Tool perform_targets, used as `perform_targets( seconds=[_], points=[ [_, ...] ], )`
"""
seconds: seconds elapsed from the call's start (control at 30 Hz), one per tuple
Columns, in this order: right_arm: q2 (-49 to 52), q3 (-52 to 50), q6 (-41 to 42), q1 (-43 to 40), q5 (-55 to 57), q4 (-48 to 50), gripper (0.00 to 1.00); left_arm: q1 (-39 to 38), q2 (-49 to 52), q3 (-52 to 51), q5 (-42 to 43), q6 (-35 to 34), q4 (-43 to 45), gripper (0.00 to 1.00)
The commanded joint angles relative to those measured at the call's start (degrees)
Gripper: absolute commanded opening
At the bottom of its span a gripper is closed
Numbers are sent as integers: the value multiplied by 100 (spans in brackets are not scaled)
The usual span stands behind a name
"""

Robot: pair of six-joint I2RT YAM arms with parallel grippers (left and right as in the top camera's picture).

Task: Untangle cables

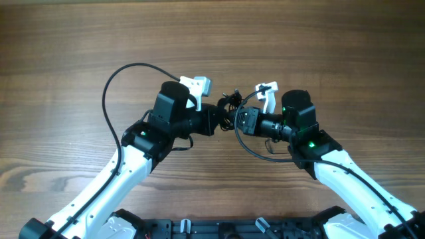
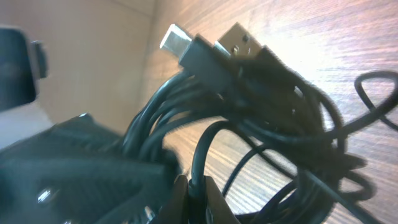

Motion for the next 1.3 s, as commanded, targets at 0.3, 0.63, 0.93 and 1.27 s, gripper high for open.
perform_targets(
  seconds=[0.3,0.63,0.93,1.27],
  points=[
    [-46,28,369,-28,874,315,8,-70,-157,24,2321,155,409,4],
    [-179,28,304,-402,435,361,63,540,-157,24,2929,-1534,1331,4],
    [-507,28,15,-1755,-1443,-94,89,1753,-157,24,1556,-4732,1110,4],
    [-507,26,-1777,-645,-1233,-1241,89,1738,-157,24,179,-9191,-313,4]
  ],
)
